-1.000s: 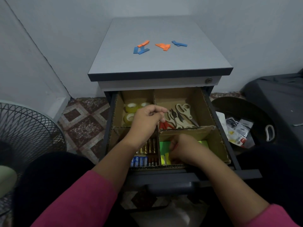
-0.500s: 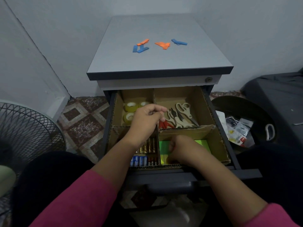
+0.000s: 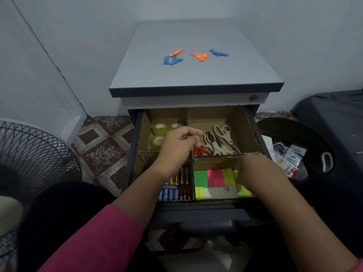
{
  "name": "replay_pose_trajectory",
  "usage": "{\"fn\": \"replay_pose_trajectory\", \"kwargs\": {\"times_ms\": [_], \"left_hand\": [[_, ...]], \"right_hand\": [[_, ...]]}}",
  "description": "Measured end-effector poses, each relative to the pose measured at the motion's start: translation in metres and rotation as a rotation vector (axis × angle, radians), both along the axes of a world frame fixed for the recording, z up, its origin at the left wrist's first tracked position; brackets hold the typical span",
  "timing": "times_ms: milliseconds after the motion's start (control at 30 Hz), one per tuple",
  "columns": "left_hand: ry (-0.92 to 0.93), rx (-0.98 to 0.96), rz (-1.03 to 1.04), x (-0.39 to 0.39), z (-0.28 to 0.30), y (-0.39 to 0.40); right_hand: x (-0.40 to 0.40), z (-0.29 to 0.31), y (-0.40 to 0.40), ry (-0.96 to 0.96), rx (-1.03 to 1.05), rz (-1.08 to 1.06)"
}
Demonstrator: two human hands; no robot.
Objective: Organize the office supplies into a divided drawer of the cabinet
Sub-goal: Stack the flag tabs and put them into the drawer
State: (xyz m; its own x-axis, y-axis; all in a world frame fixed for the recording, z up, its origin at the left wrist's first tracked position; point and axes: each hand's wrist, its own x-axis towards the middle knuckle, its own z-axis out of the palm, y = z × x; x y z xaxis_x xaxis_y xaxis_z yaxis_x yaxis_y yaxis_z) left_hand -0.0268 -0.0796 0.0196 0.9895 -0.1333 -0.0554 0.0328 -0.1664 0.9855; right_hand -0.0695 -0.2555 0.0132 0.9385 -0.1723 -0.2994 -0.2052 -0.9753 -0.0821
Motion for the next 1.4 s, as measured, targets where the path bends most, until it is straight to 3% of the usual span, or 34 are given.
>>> {"fn": "replay_pose_trajectory", "kwargs": {"times_ms": [667, 733, 867, 933, 1400], "left_hand": [[-0.001, 0.014, 0.003, -0.002, 0.001, 0.000], [0.006, 0.006, 0.006, -0.002, 0.001, 0.000], [0.013, 0.011, 0.003, -0.001, 0.000, 0.000], [0.011, 0.012, 0.001, -0.001, -0.001, 0.000], [-0.027, 0.023, 0.001, -0.001, -0.001, 0.001]], "right_hand": [[-0.009, -0.005, 0.001, 0.055, -0.025, -0.073], [-0.006, -0.001, -0.003, 0.028, 0.046, -0.088], [-0.001, 0.000, -0.003, 0.052, 0.386, -0.171], [0.000, -0.006, -0.001, 0.062, 0.419, -0.184], [-0.002, -0.011, -0.001, -0.042, 0.167, -0.059]]}}
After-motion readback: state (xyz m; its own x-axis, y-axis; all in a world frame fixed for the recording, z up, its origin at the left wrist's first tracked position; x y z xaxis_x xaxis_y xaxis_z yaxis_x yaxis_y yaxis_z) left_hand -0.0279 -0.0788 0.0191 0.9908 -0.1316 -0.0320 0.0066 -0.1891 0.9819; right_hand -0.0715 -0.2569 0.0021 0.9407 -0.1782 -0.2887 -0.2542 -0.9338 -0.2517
